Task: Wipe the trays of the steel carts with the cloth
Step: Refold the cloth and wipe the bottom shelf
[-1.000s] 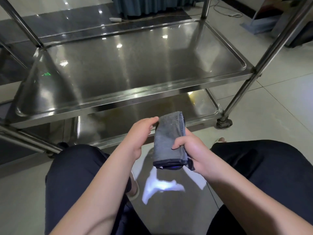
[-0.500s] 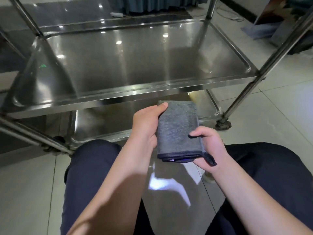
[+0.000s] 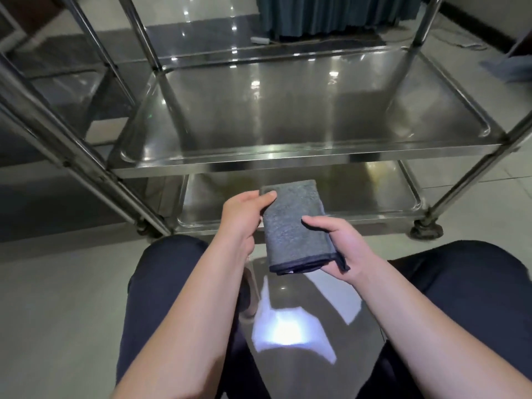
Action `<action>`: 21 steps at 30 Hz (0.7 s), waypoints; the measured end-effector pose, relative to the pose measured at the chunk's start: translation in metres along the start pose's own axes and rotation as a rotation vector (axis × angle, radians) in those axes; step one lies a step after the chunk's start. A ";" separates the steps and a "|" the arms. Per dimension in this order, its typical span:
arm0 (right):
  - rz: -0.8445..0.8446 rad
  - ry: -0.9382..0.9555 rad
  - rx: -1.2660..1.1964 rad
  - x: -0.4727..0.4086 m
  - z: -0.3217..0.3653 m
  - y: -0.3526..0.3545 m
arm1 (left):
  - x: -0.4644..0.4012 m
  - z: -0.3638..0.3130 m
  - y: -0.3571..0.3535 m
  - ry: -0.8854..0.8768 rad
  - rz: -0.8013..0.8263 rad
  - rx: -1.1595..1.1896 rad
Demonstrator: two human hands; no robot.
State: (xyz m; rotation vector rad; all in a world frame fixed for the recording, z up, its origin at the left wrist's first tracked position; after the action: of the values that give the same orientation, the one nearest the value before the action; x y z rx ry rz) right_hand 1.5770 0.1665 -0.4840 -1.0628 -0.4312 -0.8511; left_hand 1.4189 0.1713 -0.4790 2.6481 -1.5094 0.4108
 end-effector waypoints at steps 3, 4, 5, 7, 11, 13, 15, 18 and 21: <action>-0.081 0.016 -0.001 0.008 0.000 0.013 | -0.005 0.010 -0.007 0.004 0.055 -0.009; -0.105 0.019 0.003 0.013 -0.002 0.018 | -0.003 0.014 -0.012 0.013 0.079 -0.001; -0.128 0.020 0.008 0.019 -0.003 0.023 | 0.001 0.017 -0.018 0.026 0.106 0.015; -0.171 0.021 0.027 0.030 -0.006 0.032 | 0.012 0.022 -0.031 0.050 0.174 0.049; -0.297 0.079 0.120 0.057 0.013 0.044 | 0.031 0.016 -0.045 0.120 0.372 -0.137; -0.392 0.104 0.186 0.072 0.035 0.054 | 0.028 0.006 -0.041 0.094 0.425 -0.339; -0.490 0.108 0.269 0.086 0.062 0.070 | 0.014 -0.010 -0.040 -0.019 0.445 -0.491; -0.666 0.117 0.443 0.095 0.112 0.113 | -0.006 -0.035 -0.054 -0.168 0.554 -0.675; -0.766 -0.003 0.597 0.089 0.141 0.153 | -0.031 -0.032 -0.077 -0.226 0.737 -0.883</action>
State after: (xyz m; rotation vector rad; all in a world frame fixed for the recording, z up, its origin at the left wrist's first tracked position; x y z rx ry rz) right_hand 1.7627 0.2903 -0.4498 -0.3208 -1.0559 -1.2781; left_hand 1.4633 0.2426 -0.4502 1.4611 -2.0486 -0.4639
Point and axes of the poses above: each hand's wrist, its own x-axis away from the middle knuckle, its own y-axis out of the back of the hand, z = x × y, the point moved 9 cm from there along -x, towards the middle knuckle, and after that the axes turned 13 degrees about -y, right-handed, at the moved point
